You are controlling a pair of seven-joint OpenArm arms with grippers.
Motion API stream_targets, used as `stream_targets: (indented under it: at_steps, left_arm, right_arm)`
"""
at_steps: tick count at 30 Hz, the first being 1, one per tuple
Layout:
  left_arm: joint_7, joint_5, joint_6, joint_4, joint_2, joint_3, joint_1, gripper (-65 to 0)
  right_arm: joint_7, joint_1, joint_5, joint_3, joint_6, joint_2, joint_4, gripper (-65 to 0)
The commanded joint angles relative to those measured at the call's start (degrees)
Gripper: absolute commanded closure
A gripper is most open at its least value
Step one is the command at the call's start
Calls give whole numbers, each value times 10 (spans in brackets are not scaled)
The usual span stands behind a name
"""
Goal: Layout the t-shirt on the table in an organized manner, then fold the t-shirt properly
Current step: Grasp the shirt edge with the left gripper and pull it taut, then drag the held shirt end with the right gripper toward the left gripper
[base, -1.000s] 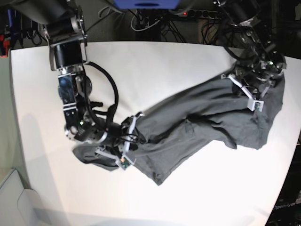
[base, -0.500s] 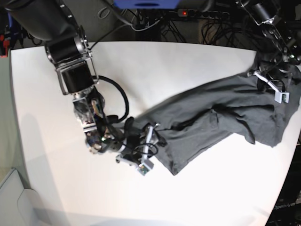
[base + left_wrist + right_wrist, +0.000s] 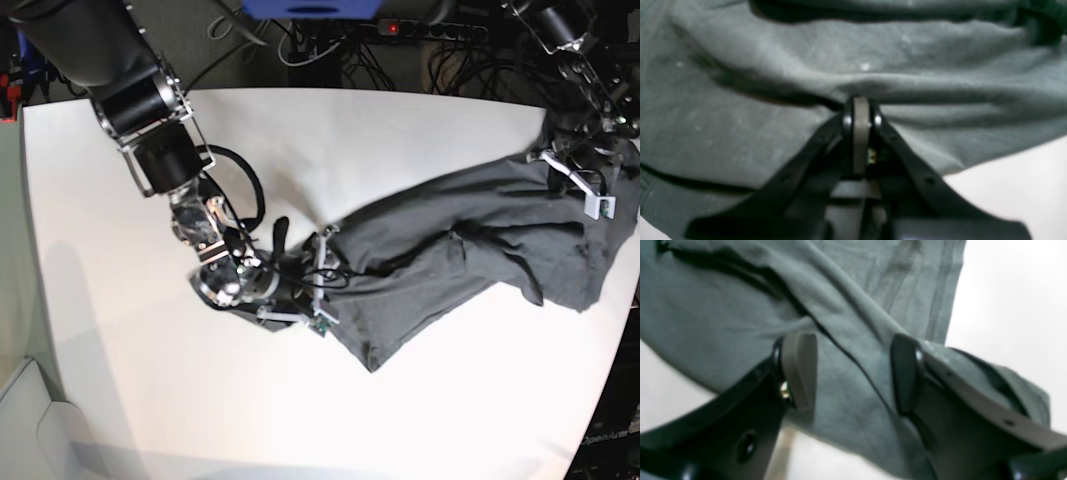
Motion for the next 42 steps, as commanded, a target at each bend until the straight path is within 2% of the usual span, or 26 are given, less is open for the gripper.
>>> stream_targets:
  at_steps: [1,13,20,23,27,30,35,40,42]
  left_arm:
    - [46,43,11,-2,-4,-2,7,-3]
    - [46,43,11,-2,-3,-2,7,-3]
    - [48,43,11,-2,-3,-2,7,-3]
    - [48,43,11,-2,-3,-2,7,-3]
    - [48,43,11,-2,-3,-2,8,-3]
    - [48,43,11,-1,-3,-2,8,-3]
    - [49,39,11,24,-3,-2,21,-3]
    - [50,42,11,68,3,-2,24,-3]
    - [50,39,11,88,3,-2,24,-3]
  right_arm:
    - [14,20,2,3,2,-2,12,-368]
    - [54,20,-53,4,2,-1,-1,-368]
    - [134,20,-55,4,2,-1,-75,-363]
    - [150,20,-55,4,2,-1,-83,-298]
    - [156,26,-53,9,2,-1,-81,-106]
    - [156,34,-53,62,2,-5,-80,0]
    - [150,34,-53,146,2,-6,-15,0]
    - [147,24,-53,160,2,-3,69,-4]
    - [126,20,-53,160,2,-4,111,-5]
